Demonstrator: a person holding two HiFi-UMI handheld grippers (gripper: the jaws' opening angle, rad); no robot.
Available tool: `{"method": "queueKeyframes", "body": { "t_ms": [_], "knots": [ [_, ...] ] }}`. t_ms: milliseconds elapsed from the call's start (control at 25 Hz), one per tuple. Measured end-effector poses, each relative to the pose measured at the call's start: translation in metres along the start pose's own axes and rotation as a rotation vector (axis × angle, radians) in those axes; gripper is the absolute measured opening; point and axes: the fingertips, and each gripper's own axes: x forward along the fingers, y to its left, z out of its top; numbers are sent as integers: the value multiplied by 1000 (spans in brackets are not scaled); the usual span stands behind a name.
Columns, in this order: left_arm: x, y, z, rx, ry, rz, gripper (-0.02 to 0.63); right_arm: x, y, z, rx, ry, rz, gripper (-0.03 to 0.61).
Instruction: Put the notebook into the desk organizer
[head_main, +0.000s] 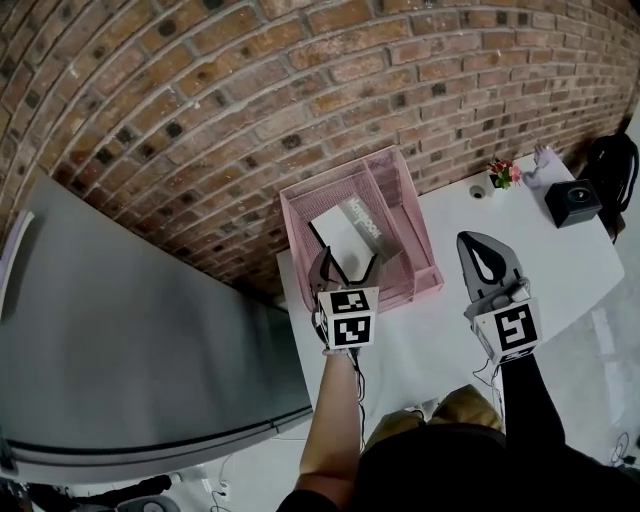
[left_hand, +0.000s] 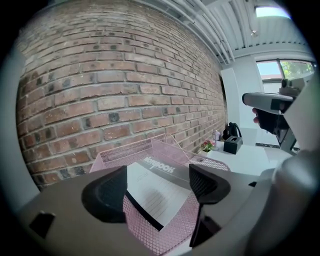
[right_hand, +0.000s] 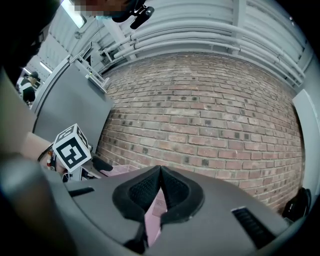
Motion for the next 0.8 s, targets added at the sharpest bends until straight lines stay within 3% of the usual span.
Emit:
{"method": "queueKeyframes", "body": {
  "t_ms": [800],
  "knots": [
    [-83, -62, 45, -83, -123, 91, 371, -55, -23, 20, 82, -85, 136, 21]
  ]
}}
